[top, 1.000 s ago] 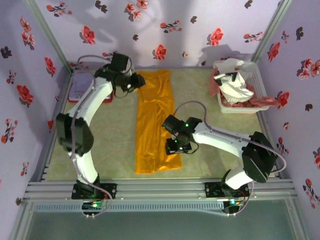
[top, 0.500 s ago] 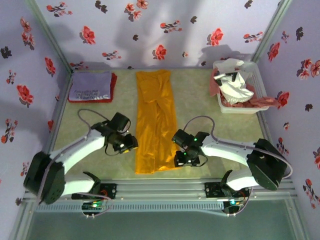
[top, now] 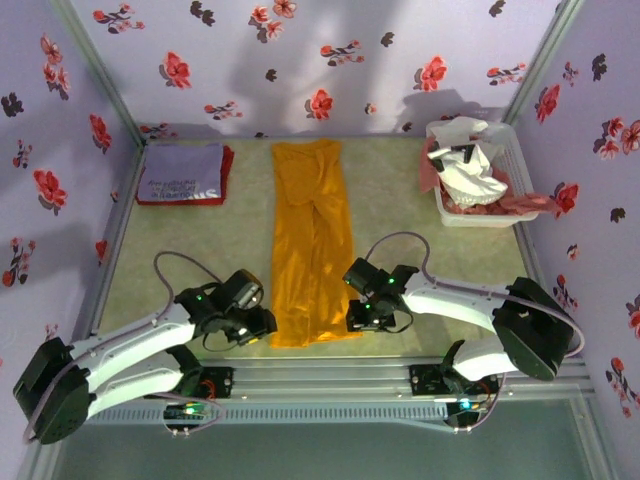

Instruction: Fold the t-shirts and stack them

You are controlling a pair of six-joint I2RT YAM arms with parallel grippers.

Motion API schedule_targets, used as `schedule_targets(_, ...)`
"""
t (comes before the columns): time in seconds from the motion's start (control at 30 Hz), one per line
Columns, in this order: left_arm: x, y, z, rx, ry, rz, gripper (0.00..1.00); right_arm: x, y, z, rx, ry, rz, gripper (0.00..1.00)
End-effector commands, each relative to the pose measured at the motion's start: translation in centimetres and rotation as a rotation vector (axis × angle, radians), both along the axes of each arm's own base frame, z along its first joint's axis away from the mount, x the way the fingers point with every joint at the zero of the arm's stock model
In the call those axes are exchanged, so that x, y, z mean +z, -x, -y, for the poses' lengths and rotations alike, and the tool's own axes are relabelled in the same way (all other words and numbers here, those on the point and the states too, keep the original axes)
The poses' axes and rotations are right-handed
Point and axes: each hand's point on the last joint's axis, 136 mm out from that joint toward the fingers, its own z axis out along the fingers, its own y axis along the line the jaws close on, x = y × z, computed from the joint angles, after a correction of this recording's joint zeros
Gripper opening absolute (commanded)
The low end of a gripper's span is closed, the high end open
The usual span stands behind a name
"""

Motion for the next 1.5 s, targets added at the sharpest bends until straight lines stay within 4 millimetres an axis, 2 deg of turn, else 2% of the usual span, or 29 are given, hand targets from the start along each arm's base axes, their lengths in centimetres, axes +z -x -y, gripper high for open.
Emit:
schedule_targets(0.0,-0.6,-0.1,0.5,0.046,0.007,0.003,0.4,-0.5,0.1,0.2,-0.016,0.009,-0.015,0.31)
schedule_targets(0.17,-1.2,0.2,1.4,0.027,0.007,-0.004,0.32,-0.5,0.2,0.3,-0.016,0.013,-0.016,0.27)
schedule_targets(0.33,-1.6,0.2,2.4,0.015,0.012,-0.008,0.31,-0.7,0.5,0.5,-0.013,0.012,-0.026,0.26)
schedule_targets(0.47,-2.0,0.3,1.1,0.033,-0.076,-0.016,0.2,-0.8,0.5,0.5,-0.013,0.01,-0.027,0.21)
schedule_targets(0.63,-1.6,0.2,1.8,0.028,-0.05,-0.008,0.0,-0.7,0.9,0.4,-0.01,-0.01,-0.041,0.04)
schedule_targets(0.7,-1.6,0.5,1.4,0.019,-0.077,-0.015,0.0,-0.7,1.2,0.7,-0.022,-0.009,-0.047,0.0)
schedule_targets(0.8,-1.6,1.2,0.9,-0.005,-0.127,-0.029,0.0,-0.8,2.4,0.8,-0.032,-0.046,-0.094,0.0)
schedule_targets(0.97,-1.1,1.9,1.8,-0.026,-0.118,-0.034,0.0,-0.2,3.7,0.9,-0.031,-0.066,-0.124,0.0)
schedule_targets(1.1,0.9,0.8,2.4,-0.031,-0.124,0.012,0.0,2.2,2.2,1.0,-0.031,-0.066,-0.037,0.0)
schedule_targets(1.23,3.2,-1.4,3.9,-0.009,-0.084,0.052,0.0,4.3,-0.6,0.9,-0.064,-0.078,0.03,0.0)
schedule_targets(1.3,3.9,-2.5,3.6,0.015,-0.105,0.054,0.0,5.0,-2.2,0.7,-0.082,-0.092,0.034,0.0)
schedule_targets(1.47,6.1,-7.6,3.3,0.07,-0.078,0.113,0.0,5.8,-7.0,0.1,-0.096,-0.106,0.039,0.0)
